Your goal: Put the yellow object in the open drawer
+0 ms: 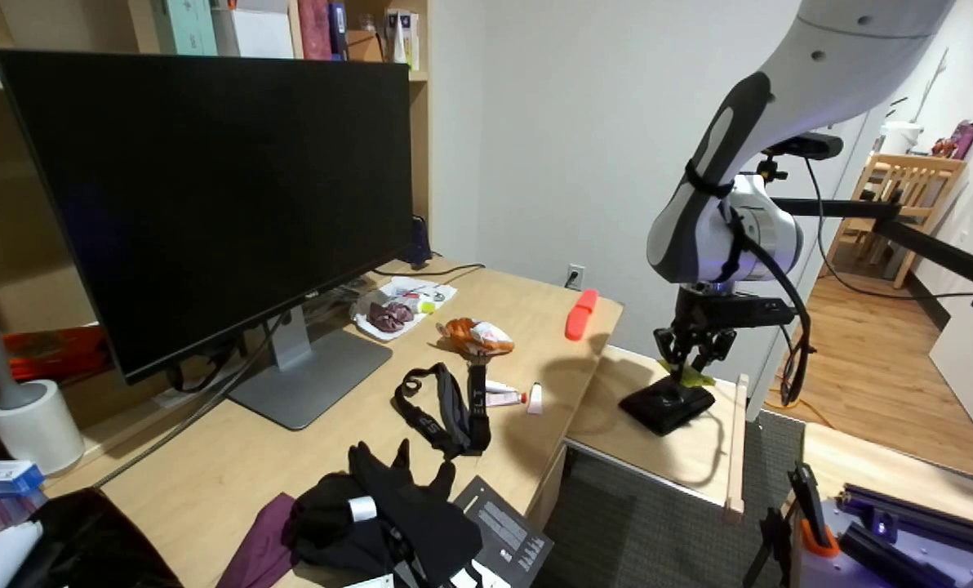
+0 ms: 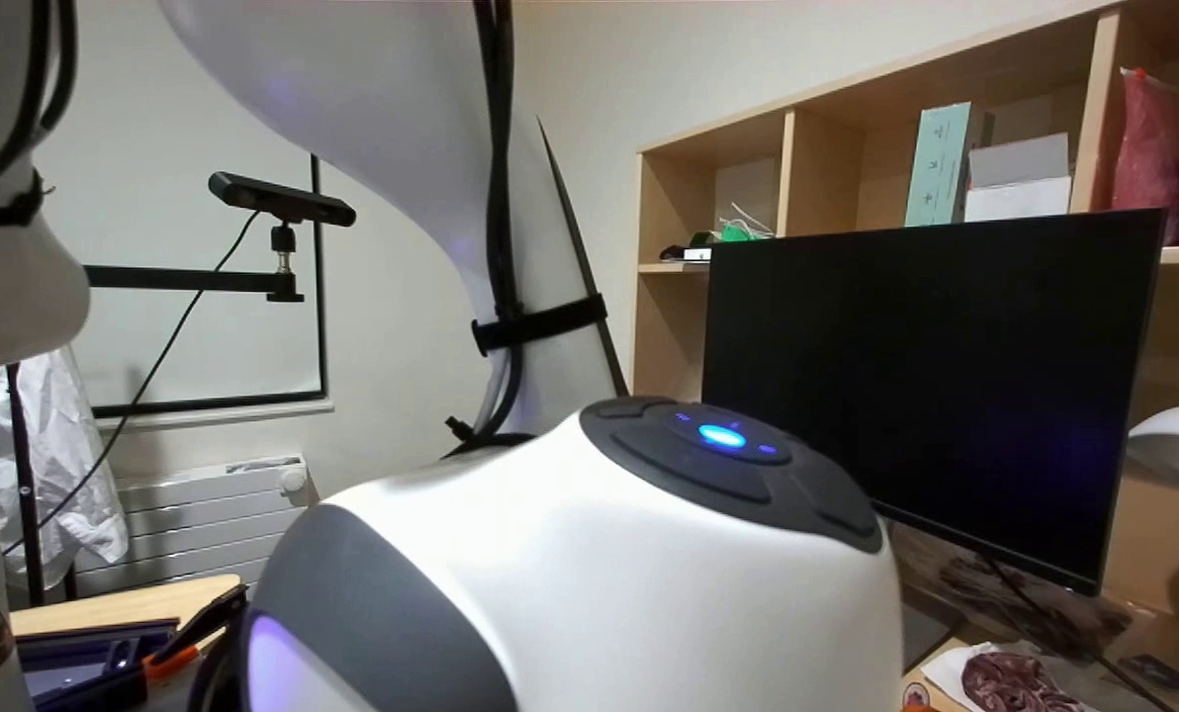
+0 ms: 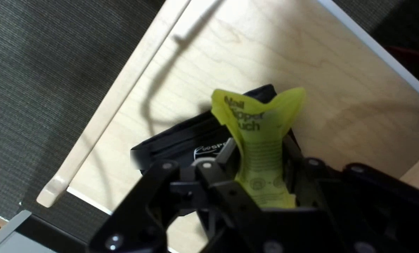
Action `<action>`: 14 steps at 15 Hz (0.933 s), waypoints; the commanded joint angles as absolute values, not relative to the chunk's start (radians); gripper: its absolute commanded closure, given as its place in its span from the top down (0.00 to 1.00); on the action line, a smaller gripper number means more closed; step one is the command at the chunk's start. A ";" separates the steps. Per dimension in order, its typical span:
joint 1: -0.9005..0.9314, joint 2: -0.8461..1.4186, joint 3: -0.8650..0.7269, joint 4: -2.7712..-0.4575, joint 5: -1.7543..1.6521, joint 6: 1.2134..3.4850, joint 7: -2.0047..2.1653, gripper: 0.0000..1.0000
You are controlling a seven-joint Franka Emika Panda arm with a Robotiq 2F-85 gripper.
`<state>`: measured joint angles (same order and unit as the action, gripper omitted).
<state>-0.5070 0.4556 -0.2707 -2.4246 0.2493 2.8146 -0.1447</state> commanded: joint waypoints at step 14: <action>-0.473 0.651 -0.293 -2.466 -0.130 2.998 -0.318 0.13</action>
